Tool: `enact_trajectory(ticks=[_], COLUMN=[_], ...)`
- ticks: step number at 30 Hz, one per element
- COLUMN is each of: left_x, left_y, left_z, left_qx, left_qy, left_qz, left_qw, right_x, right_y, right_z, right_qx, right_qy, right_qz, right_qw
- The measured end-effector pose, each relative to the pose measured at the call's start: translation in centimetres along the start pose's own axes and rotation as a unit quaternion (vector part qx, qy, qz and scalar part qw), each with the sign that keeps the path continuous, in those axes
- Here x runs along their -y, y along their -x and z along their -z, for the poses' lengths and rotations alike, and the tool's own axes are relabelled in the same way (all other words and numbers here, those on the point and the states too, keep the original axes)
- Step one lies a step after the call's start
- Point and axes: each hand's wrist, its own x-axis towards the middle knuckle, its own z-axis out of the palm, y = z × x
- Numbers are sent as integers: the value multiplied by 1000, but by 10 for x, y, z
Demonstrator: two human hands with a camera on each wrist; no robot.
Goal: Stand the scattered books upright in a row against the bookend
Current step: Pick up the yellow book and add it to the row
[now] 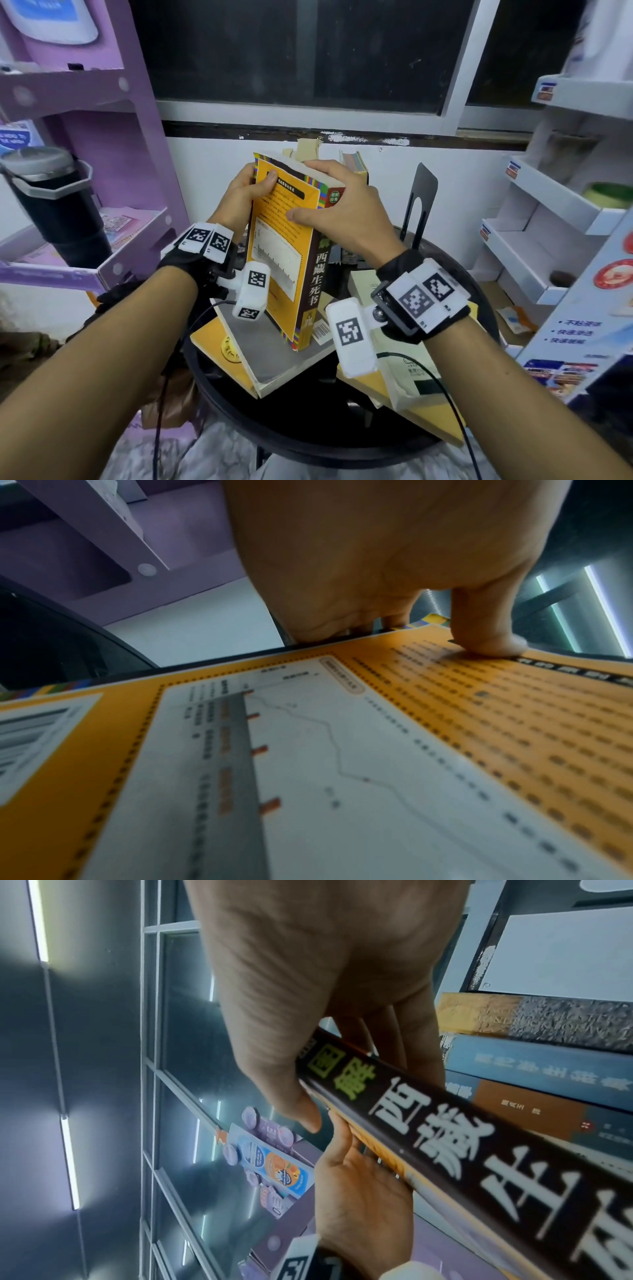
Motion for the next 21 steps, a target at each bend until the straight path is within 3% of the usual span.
enact_trajectory(ticks=[10,21], left_x=[-12,-33], left_y=[4,1], left_z=[-6,-23], left_qx=[-14,28], left_qy=[-48,-87], left_qz=[-8,-7], left_qw=[999,996], right_x=[3,10], right_y=[5,6], right_z=[4,30], right_qx=[-45,-60], right_qy=[-15,-41], right_qz=[-9,-13], right_qw=[999,997])
